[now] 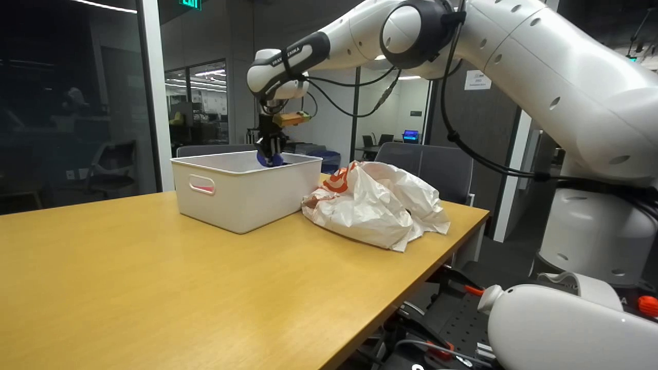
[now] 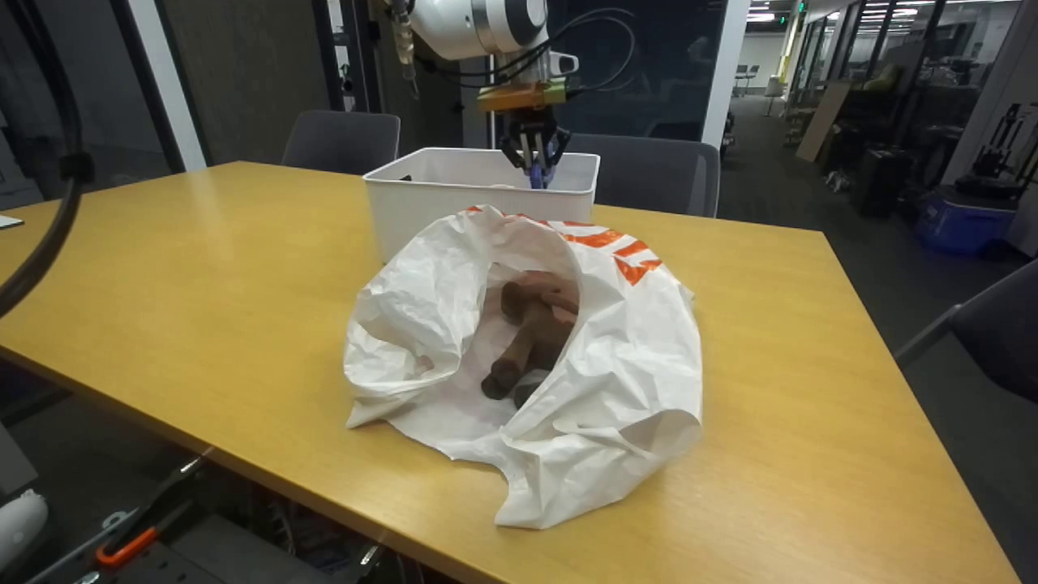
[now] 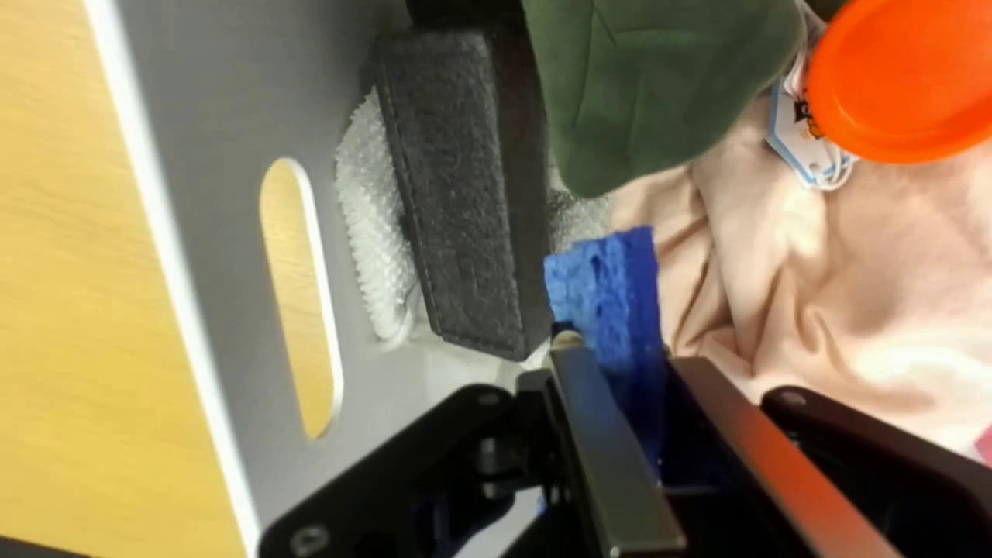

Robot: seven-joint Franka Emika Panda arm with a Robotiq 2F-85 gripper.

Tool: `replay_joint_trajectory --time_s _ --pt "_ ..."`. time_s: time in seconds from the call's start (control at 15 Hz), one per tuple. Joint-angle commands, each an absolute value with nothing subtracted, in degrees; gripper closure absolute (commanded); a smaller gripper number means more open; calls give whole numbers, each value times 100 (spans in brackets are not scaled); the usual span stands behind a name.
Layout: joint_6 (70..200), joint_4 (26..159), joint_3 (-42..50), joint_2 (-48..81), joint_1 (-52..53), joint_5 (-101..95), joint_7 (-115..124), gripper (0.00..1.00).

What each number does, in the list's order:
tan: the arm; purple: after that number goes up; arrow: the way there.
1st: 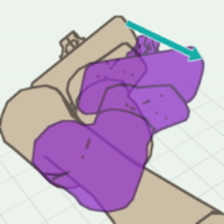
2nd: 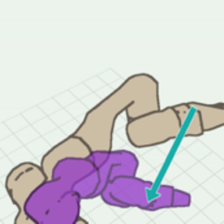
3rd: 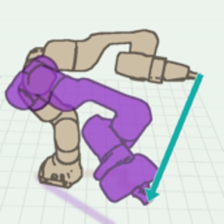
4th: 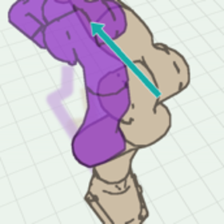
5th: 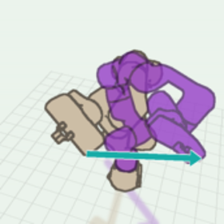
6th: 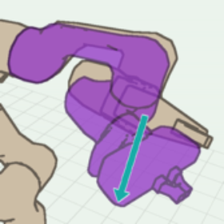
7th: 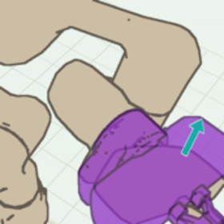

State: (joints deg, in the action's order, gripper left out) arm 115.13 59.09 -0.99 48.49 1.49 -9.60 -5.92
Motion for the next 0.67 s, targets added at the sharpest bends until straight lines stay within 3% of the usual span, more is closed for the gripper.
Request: replay_joint_trajectory --time_s 0.0,0.6 --pt "11272 6462 -67 3992 229 -872 -559 98" --pt "10409 8609 25 1521 545 -1273 856 97"
